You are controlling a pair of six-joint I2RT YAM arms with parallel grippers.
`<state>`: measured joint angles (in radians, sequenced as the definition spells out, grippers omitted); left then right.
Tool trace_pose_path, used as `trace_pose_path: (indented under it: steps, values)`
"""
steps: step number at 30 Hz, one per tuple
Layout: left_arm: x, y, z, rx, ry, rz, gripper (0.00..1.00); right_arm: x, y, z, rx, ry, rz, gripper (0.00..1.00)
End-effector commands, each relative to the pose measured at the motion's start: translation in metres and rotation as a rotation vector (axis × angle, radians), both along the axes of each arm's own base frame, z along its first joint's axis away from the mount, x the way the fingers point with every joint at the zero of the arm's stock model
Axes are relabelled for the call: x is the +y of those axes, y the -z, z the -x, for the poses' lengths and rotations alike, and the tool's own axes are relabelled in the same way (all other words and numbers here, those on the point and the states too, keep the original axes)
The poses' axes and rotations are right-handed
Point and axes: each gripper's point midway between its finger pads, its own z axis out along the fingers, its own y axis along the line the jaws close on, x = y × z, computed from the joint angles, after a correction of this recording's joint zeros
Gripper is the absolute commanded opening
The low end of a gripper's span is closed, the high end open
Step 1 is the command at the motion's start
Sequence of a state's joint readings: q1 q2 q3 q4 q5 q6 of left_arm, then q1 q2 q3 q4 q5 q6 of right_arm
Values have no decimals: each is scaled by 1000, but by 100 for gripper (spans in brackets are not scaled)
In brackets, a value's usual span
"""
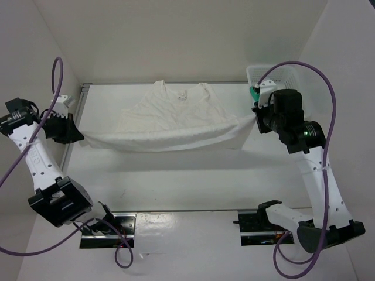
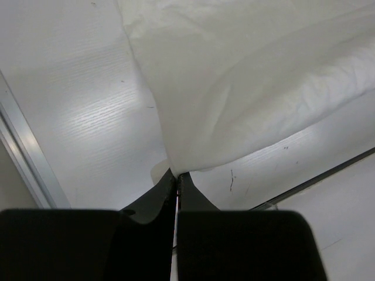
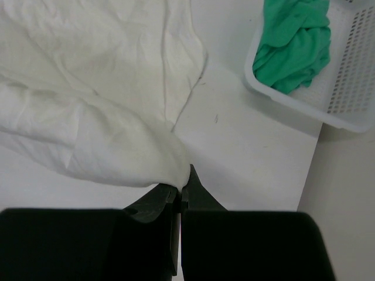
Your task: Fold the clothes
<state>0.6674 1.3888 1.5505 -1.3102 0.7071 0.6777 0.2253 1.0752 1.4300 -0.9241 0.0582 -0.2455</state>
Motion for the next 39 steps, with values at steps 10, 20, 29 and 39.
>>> trace_pose_path:
  steps: [10, 20, 29, 39]
  values:
    - [-34, -56, 25, -238, 43, -94, 0, -16, -62, 65, -285, 18, -99, 0]
    - [-68, -134, 59, -595, -123, -201, 0, -24, -85, 73, -452, 51, -173, 0]
    - [-84, -148, 89, -689, -237, -209, 0, -27, -97, 99, -511, 44, -172, 0]
    - [-89, -148, 93, -754, -303, -155, 0, -33, -102, 96, -555, 93, -193, 0]
